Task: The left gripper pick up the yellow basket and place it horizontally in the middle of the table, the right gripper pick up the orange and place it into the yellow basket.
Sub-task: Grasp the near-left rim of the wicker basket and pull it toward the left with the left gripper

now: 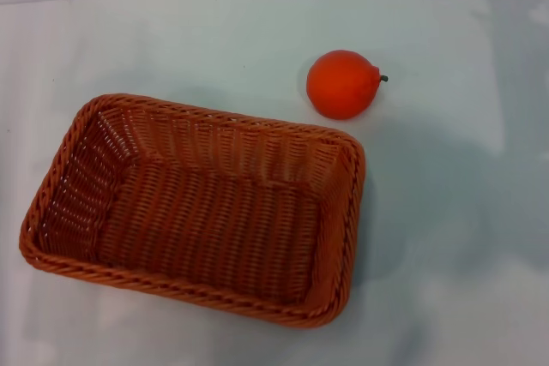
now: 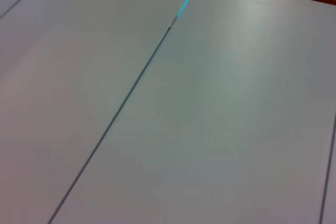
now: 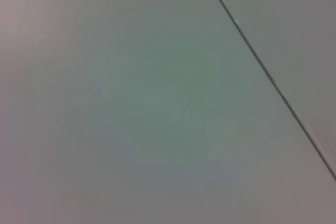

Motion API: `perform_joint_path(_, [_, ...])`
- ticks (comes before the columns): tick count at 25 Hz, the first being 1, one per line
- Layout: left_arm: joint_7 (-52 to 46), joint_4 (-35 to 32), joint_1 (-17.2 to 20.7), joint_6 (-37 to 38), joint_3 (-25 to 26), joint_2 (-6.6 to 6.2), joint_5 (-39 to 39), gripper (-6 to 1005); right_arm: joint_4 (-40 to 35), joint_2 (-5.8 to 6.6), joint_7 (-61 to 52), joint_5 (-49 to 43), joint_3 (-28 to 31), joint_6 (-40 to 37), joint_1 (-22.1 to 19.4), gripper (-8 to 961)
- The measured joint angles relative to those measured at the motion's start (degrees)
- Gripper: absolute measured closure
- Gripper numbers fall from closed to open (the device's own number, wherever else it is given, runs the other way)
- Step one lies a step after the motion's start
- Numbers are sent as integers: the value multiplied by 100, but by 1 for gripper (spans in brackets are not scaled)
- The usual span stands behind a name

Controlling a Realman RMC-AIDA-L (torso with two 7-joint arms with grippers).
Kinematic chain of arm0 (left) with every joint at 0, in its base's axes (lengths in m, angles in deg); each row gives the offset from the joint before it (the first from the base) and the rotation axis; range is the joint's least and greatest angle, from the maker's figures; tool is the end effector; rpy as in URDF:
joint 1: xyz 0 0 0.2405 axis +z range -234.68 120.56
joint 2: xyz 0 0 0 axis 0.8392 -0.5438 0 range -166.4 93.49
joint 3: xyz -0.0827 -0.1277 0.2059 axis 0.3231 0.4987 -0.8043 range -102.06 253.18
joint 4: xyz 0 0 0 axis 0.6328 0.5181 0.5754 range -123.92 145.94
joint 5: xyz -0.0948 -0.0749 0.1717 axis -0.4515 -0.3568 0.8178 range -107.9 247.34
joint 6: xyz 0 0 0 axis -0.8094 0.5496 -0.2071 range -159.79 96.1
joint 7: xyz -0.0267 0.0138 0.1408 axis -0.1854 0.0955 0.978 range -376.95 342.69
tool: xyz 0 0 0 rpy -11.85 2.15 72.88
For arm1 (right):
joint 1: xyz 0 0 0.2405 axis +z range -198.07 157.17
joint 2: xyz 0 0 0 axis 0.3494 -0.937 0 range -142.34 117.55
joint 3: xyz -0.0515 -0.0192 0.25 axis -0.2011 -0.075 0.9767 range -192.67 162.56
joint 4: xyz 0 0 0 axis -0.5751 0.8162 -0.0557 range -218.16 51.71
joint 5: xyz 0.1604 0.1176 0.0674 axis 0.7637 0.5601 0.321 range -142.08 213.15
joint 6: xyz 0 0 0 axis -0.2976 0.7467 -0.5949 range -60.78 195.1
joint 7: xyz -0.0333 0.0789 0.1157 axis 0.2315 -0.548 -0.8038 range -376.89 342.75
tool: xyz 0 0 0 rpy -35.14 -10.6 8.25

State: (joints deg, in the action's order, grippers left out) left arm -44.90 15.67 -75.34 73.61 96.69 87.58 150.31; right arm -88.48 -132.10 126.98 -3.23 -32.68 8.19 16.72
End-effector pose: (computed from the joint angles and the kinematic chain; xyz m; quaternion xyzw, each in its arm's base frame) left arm -0.3289 0.2398 0.0480 -0.4217 -0.2010 -0.5506 0.6919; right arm 0.3368 0.3940 0.0583 -0.4012 -0.4761 -0.6367 0.4549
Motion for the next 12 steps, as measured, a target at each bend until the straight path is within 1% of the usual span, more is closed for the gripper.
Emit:
perform_joint_path(4, [-17,-38,-33,82,-50,-9,133,311,-9,3,5,-54,-42,0,16,-3])
perform_joint_path(6, [-22,-102,-58,155,-126,-16,223,311,-22,11,-37,-122,-189,-20,-5,-3])
perform_joint_path(9, [-23,-279,-129,180,-428,-20,240,310,-38,29,-219,-162,-405,-25,-35,-3])
perform_joint_path(12, [-10,-433,-225,152,-757,-21,243,310,-57,39,-281,-166,-492,-11,-11,-3])
